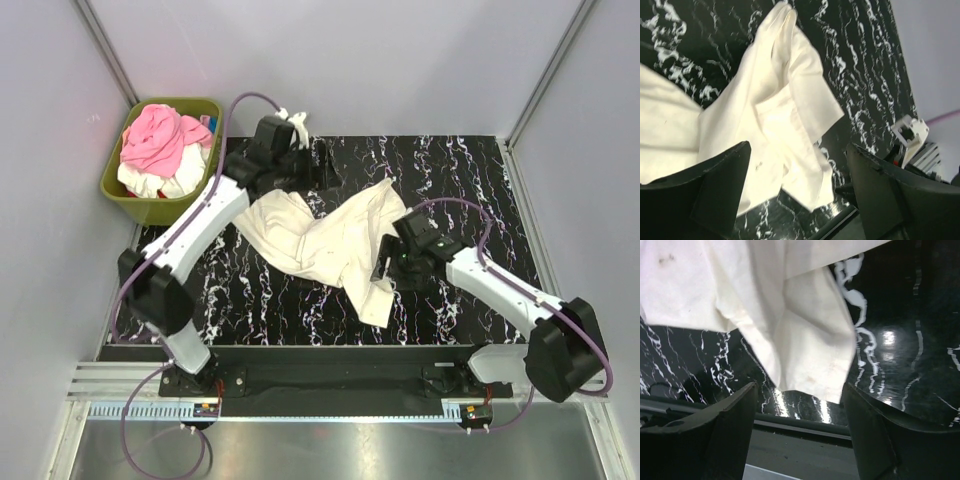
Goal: Fold and stack the t-shirts
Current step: Flatten the tshirt out
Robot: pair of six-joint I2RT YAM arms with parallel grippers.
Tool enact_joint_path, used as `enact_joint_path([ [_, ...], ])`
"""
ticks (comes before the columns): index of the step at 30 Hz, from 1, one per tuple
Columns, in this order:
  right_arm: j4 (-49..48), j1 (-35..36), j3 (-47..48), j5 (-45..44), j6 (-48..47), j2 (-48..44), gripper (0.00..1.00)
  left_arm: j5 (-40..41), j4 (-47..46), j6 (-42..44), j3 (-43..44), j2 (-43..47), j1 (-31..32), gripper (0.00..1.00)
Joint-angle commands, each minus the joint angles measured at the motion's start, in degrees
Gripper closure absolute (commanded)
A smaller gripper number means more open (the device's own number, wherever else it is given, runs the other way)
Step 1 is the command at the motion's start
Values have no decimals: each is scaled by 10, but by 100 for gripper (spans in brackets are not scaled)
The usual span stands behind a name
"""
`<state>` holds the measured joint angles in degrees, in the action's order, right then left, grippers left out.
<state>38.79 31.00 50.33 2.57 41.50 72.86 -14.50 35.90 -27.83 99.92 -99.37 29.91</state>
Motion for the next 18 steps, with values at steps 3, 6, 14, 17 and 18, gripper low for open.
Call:
enact_joint_path([
  [3, 10, 120, 47, -42, 43, 58, 26, 45, -16, 22, -156, 130, 2, 18],
  [6, 20, 176, 39, -66, 73, 83, 25, 54, -12, 19, -218, 181, -8, 18],
  [14, 4, 189, 52, -68, 75, 157, 26, 66, -10, 14, -310, 260, -20, 18],
  [17, 4, 190, 82, -65, 59, 200, 32, 83, -12, 8, -341, 271, -35, 18],
  [18, 2, 190, 88, -57, 53, 223, 37, 90, -12, 4, -349, 272, -42, 19],
])
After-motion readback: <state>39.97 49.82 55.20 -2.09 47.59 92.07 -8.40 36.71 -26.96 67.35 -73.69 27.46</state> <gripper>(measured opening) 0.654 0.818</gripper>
